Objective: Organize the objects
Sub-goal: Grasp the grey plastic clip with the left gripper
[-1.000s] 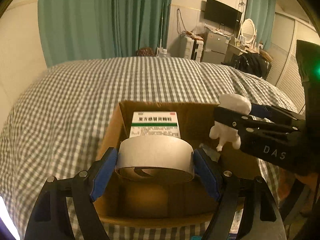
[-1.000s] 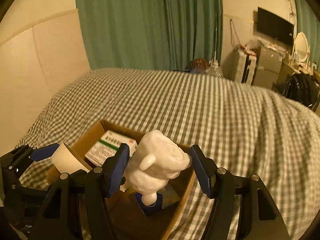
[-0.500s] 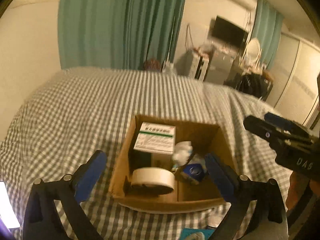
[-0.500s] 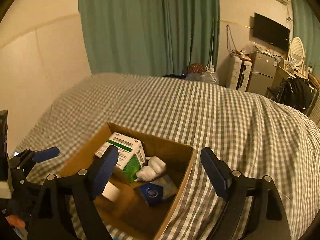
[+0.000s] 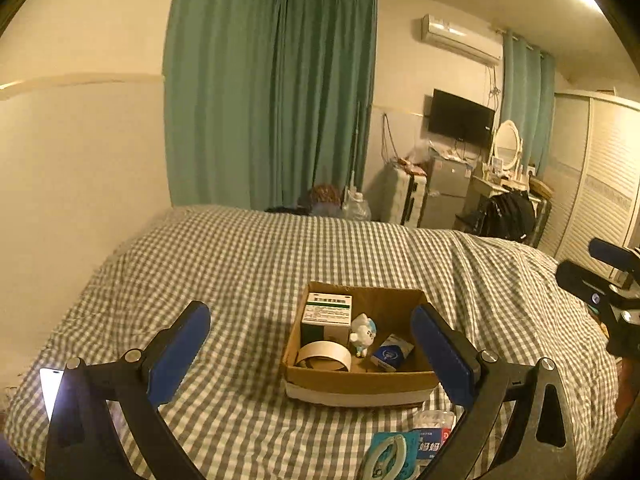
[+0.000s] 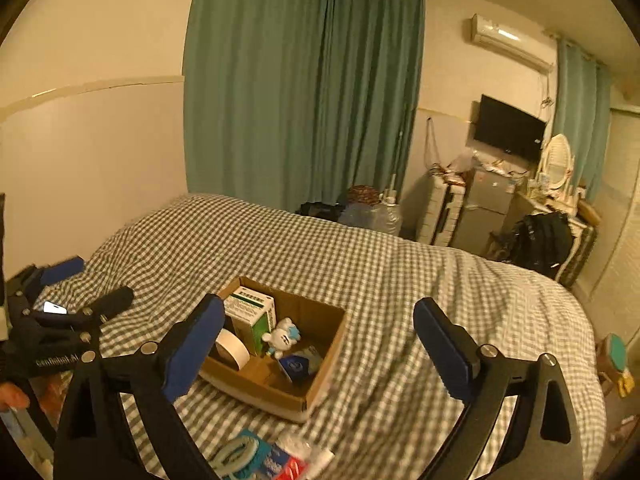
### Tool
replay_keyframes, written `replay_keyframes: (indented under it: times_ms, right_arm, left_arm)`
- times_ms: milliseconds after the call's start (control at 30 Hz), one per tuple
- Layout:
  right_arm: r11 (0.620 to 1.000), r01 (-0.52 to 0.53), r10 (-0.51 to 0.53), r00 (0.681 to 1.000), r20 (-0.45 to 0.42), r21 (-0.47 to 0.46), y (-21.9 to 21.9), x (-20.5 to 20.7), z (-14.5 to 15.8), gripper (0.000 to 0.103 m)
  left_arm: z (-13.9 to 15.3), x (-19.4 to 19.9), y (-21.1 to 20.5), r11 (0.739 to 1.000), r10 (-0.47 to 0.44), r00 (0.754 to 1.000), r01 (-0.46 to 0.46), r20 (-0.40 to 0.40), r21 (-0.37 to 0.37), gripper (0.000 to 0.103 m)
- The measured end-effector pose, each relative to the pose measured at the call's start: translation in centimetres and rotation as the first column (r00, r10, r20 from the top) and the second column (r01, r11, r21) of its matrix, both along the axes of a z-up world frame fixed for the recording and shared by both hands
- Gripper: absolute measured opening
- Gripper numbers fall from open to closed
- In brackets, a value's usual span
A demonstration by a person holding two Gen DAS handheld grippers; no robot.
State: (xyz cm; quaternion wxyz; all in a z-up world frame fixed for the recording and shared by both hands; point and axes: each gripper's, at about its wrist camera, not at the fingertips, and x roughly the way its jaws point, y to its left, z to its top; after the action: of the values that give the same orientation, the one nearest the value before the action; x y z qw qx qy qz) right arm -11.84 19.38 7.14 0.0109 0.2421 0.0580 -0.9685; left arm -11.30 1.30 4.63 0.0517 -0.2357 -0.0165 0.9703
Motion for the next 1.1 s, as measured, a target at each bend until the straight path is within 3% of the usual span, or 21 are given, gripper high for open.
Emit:
replay_keyframes:
  times_ms: [100,233,433,567,733,933,967,1033,1100]
  right_arm:
    - [1.000,0.004,-0.004,1.000,-0.017,0.010,-0.4,2.4,0.3,0.102]
    - [1.000,0.001,-0.001,1.000,-0.001,0.003,-0.5,4.4,-2.3,0.103]
    - [1.000,-0.019,0.018,0.996,0.091,0.002,-0.7,4.1,-11.2,0.103]
    - [0.999,-0.012,0.020,0.975,0.222,-0.036,0.1,2.8,-16.8,0.103]
    - [0.998,0.039,-0.025,0.950,0.310,-0.040,1.6,2.4,-20.9,0.103]
    - [0.996,0.076,-0.053,0.936,0.348,-0.054,2.7,2.5,-23.0,0.103]
    - [0.996,0.075,-0.054,0.936,0.347,-0.049,2.7,2.6,-23.0,0.103]
    - [0.997,0.069,-0.050,0.938,0.343,-0.041,2.4,2.7,-22.7,0.103]
    - [0.997,0.066,-0.050,0.938,0.344,-0.036,2.2,2.8,-22.6,0.103]
  left_arm:
    - [-0.8,1.7,0.0,0.999,0.030,0.999,-0.031,-0.014,-0.020,0.103]
    - [-4.0,2.5,0.5,0.998,0.043,0.999,-0.042,0.012,-0.039,0.103]
    - [-12.1,1.6,3.4,0.987,0.025,0.996,-0.010,0.089,-0.161,0.103]
    - [-17.0,1.6,4.7,0.980,-0.006,0.991,0.032,0.132,-0.198,0.103]
    - [-21.7,1.5,5.7,0.985,-0.090,0.952,0.129,0.293,-0.117,0.103]
    - [-25.0,2.5,9.1,0.943,-0.189,0.901,0.278,0.391,-0.183,0.103]
    - [-25.4,2.5,9.5,0.935,-0.200,0.893,0.296,0.403,-0.193,0.101]
    - [-26.2,2.2,9.7,0.928,-0.227,0.867,0.331,0.444,-0.170,0.086]
    - [-26.7,2.0,9.4,0.925,-0.291,0.826,0.371,0.482,-0.078,0.056]
